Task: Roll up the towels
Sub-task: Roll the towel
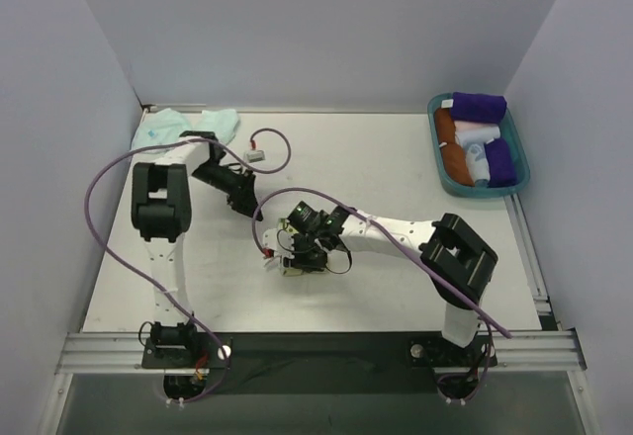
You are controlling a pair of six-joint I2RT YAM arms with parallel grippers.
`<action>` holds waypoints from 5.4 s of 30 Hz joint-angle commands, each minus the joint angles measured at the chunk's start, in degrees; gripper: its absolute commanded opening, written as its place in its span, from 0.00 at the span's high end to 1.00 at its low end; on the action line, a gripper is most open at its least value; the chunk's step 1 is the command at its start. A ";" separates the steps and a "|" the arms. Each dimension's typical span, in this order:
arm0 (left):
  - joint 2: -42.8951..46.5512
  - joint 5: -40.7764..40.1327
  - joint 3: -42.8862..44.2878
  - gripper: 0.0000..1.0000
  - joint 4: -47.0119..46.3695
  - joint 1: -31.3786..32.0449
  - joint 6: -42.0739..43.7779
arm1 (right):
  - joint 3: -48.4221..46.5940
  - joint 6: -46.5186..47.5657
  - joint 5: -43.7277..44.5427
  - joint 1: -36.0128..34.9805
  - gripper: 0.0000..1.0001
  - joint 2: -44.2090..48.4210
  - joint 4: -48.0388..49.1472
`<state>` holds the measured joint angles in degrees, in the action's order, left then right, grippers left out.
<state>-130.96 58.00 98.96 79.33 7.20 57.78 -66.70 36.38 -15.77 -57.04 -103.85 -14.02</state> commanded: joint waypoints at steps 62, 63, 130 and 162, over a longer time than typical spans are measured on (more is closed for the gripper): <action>58.28 -49.12 -68.56 0.86 -64.14 50.19 -2.83 | -42.45 -2.36 -45.32 21.70 0.51 -34.14 -51.19; 57.92 -48.51 -66.46 0.88 -60.99 50.19 -4.15 | -43.16 -2.98 -44.62 22.75 0.48 -32.48 -51.19; -12.75 -6.41 1.85 0.76 11.29 17.85 9.20 | 5.97 7.83 7.43 -1.77 0.77 0.93 -0.37; 20.39 -0.34 -44.99 0.23 -48.73 -4.57 -59.25 | -11.79 -6.67 -20.44 10.45 1.00 -12.86 -23.33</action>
<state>-112.18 62.57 55.92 43.64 1.74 8.51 -79.31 30.44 -35.90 -46.44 -113.91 -31.40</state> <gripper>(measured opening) 0.767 0.289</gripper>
